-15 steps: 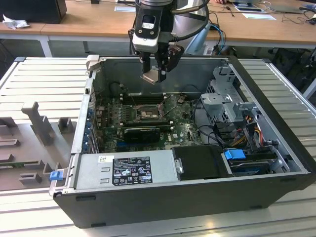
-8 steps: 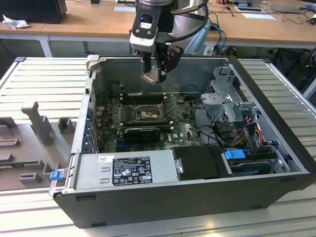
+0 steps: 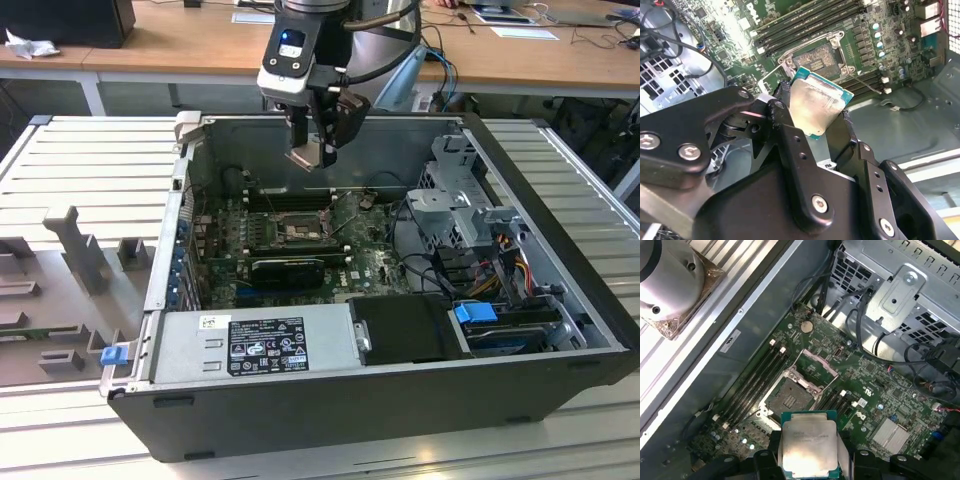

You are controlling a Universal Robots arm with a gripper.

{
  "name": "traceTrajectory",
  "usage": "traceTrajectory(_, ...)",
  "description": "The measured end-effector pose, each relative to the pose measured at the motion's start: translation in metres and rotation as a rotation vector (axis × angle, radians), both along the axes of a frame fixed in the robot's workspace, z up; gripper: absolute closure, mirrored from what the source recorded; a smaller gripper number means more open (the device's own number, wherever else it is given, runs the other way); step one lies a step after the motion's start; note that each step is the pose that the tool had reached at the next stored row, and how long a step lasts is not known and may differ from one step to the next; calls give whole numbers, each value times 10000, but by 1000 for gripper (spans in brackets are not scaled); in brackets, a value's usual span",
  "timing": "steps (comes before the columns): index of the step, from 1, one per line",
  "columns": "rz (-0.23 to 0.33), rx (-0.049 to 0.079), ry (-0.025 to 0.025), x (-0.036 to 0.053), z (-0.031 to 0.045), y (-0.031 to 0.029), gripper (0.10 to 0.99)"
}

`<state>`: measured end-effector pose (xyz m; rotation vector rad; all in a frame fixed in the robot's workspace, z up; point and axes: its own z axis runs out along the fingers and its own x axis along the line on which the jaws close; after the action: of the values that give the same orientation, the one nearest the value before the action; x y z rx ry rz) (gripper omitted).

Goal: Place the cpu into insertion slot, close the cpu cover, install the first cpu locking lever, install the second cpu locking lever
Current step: 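Place the cpu into insertion slot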

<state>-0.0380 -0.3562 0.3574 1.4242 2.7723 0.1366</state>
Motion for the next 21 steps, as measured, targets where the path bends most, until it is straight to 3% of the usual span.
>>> traceTrajectory(10,-1725,-2,0,0,-10,0,557)
traceTrajectory(21,-2987,-2,0,0,-19,0,557)
